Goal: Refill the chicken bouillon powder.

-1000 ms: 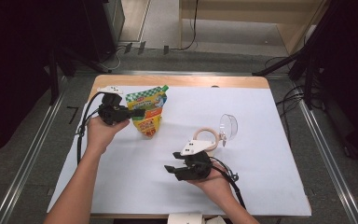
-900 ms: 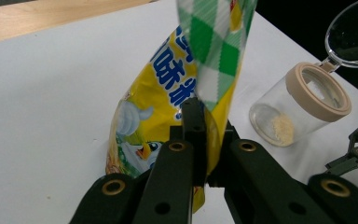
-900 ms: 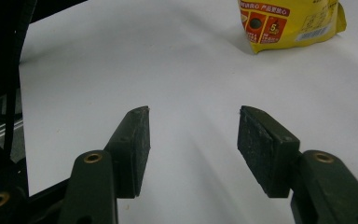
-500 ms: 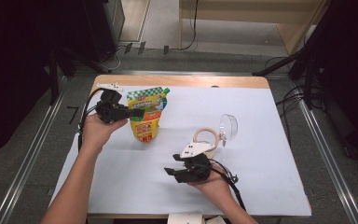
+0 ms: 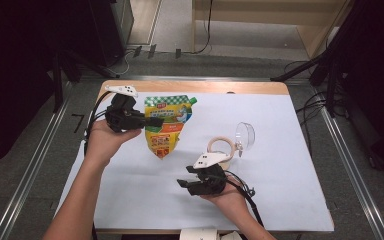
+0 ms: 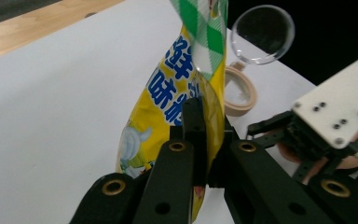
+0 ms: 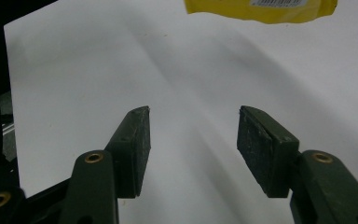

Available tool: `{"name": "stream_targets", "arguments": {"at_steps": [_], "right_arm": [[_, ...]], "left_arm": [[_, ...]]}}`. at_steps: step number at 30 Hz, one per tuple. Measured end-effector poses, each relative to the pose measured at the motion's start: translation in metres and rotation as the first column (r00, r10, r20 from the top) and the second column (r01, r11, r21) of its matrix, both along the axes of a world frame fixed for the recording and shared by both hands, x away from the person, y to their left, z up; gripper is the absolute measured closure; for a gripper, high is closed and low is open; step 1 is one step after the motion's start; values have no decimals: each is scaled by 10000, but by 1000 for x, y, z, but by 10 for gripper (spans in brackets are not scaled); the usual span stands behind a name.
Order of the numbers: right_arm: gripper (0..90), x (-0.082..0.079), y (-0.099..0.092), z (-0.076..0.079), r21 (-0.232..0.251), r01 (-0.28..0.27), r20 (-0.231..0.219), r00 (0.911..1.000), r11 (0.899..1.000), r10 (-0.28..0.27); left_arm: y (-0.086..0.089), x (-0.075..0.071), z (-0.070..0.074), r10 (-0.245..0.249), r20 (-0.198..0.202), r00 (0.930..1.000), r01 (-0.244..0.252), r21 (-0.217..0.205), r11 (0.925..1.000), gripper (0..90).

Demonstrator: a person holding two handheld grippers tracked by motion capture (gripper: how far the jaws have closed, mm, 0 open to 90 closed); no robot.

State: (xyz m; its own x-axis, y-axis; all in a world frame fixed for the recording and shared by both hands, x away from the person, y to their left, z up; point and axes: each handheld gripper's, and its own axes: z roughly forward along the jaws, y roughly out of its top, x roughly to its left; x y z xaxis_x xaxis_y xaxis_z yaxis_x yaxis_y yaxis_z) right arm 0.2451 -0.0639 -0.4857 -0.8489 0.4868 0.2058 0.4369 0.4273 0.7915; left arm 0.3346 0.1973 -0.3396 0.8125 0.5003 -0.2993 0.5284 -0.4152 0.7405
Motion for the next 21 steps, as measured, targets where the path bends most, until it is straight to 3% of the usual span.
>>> {"name": "stream_targets", "arguments": {"at_steps": [7, 13, 21], "right_arm": [[467, 2, -1, 0, 44, 302, 53, 9995, 9995, -303], [519, 8, -6, -4, 176, 692, -253, 9973, 9974, -687], [719, 15, -9, -6, 519, 1387, -314, 9900, 9890, -1372]], "left_arm": [[-12, -13, 13, -530, -27, 9986, 530, -121, 9985, 900], [-20, -26, 24, -980, -111, 9951, 975, -341, 9946, 900], [-37, -45, 37, -1643, -193, 9862, 1634, -416, 9857, 900]]}}
